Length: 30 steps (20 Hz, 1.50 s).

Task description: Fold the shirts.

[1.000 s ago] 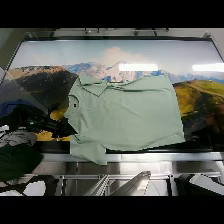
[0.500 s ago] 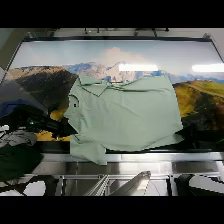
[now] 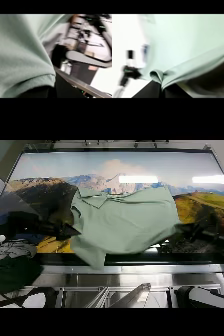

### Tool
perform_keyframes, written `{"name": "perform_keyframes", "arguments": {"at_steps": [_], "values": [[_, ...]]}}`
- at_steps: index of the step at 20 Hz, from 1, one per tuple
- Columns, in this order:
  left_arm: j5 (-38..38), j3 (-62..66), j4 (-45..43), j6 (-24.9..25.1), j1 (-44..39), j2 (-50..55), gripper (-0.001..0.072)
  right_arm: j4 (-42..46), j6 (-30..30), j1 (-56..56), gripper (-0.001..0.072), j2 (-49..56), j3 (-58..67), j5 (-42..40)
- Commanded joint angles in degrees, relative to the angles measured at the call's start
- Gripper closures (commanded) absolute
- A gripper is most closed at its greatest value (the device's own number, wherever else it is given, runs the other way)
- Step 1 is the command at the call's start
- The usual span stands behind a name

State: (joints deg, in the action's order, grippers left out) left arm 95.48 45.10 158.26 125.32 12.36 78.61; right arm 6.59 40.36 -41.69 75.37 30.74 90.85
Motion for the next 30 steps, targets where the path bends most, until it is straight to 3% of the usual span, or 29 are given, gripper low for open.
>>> {"name": "perform_keyframes", "arguments": {"at_steps": [1, 4, 7, 12, 16, 19, 22, 25, 30], "values": [[9.9, 10.16, 13.51, 1.44, 0.39, -8.96, 0.0676, -34.62, -7.1, -0.28, 0.0693, -14.32, 1.46, 14.75], [9.77, 25.38, 13.53, 1.49, 1.68, -21.0, 0.0675, -44.09, -8.26, -2.43, 0.0693, -33.18, 8.74, 7.76], [9.53, 43.25, 13.53, 0.74, 7.91, -29.09, 0.0676, -42.73, -9.2, -5.51, 0.0694, -44.83, 21.05, -3.98], [8.85, 57.83, 13.29, 1.11, 25.2, -30.97, 0.0675, -20.72, -5.33, -5.46, 0.0693, -46.95, 35.56, -17.29], [7.98, 57.88, 11.72, -1.01, 20.35, -20.09, 0.0676, -5.97, 0.31, -4.61, 0.0693, -44.72, 33.24, -18.47], [8.13, 57.88, 4.37, -1.36, 10.49, -8.68, 0.0676, -4.2, 0.92, 0.5, 0.0693, -43.41, 21.24, -19.91], [7.67, 57.88, -7.63, -1.75, 0.31, 3.5, 0.0676, -2.25, -2.32, 8.68, 0.0694, -41.99, 5.31, -33.4], [2.75, 57.9, -11.63, -1.73, -3.72, 15.85, 0.0676, -0.96, -8.44, 13.29, 0.0694, -33.66, -1.31, -44.59], [0.22, 57.9, -11.39, -3.26, -3.06, 31.52, 0.0677, -11.69, -17.64, 14.38, 0.0695, -5.97, 3.8, -39.36]]}}
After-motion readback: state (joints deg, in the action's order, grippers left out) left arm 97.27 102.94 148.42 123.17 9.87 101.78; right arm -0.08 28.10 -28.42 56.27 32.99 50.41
